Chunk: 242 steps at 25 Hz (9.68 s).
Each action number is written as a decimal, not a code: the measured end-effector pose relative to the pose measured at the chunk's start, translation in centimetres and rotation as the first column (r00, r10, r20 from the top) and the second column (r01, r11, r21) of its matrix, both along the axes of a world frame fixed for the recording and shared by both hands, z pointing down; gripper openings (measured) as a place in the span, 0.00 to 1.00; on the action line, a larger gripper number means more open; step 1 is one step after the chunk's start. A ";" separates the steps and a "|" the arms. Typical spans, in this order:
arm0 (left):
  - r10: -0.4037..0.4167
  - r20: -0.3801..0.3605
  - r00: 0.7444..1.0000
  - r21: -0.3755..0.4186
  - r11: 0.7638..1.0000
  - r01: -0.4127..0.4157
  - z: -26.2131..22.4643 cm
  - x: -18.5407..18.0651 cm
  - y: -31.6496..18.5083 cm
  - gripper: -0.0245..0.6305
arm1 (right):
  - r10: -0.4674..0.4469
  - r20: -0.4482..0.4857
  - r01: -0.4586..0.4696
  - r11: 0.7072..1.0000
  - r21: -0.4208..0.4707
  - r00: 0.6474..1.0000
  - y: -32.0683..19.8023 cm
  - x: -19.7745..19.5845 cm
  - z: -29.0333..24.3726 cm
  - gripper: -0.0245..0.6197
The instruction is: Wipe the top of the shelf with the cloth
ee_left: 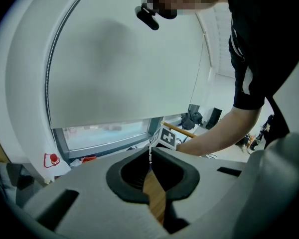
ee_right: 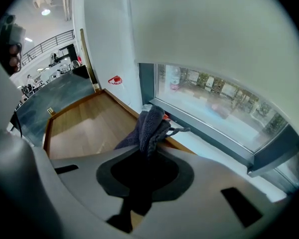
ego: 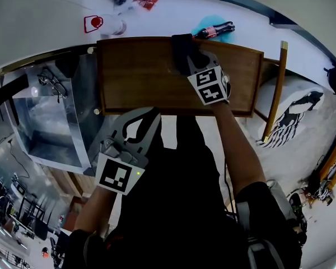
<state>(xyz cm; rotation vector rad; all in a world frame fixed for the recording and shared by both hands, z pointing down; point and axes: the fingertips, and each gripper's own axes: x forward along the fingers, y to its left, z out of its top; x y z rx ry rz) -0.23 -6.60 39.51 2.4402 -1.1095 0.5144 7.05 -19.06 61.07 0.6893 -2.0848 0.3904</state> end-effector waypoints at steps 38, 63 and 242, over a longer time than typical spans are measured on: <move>0.146 0.004 0.989 0.036 0.989 -0.146 -1.6 11.3 -3.2 0.08 | 0.275 -0.135 -0.273 0.961 0.034 0.952 -2.7 20.6 -0.8 0.10; -0.074 -0.005 0.997 0.067 0.995 0.074 -3.3 -5.9 3.2 0.08 | -0.008 0.021 0.008 1.000 0.021 1.000 3.4 -5.7 -5.6 0.10; -0.049 -0.004 0.999 0.044 0.998 0.050 -2.3 -3.6 8.9 0.08 | -0.159 0.061 0.167 0.974 -0.153 0.985 17.9 -9.7 -0.4 0.10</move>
